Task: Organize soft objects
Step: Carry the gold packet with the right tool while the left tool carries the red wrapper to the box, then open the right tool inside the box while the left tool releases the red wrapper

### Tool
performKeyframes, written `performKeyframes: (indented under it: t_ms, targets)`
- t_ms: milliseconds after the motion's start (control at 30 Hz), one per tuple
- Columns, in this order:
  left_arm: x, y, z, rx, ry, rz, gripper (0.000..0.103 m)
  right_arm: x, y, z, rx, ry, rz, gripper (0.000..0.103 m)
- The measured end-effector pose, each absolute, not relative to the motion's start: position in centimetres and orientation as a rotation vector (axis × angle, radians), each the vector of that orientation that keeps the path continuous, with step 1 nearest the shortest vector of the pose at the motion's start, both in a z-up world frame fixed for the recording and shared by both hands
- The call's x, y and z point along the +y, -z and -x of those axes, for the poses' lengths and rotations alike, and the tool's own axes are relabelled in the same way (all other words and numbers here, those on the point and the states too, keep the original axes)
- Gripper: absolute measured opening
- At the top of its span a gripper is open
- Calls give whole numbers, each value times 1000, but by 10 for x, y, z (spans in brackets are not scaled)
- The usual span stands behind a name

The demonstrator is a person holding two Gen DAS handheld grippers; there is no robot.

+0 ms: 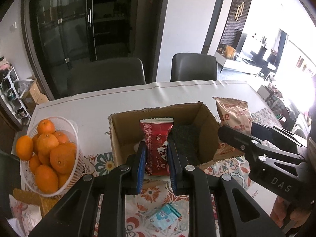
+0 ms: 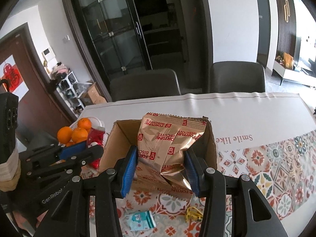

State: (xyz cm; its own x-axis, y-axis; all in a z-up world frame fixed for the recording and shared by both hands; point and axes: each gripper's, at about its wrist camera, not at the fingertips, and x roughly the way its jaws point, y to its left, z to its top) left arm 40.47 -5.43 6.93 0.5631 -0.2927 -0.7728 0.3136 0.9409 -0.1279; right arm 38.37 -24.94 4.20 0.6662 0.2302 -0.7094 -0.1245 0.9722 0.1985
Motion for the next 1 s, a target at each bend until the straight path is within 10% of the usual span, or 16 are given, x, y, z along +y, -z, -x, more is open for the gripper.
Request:
performKeyframes:
  t_ms: [533,667,1000]
  targets:
    - [-61,-39,-459,1034,348,-27,23,-252,-8,-438,963,-190,-159,48]
    - [-63,-28,-467,1060,341,-49,45,-252,4,-446,1008,-192,-175,55]
    - [-56,-25,-456,1019,272,-112,53,-253,8,-436,1002,-92,-104,65]
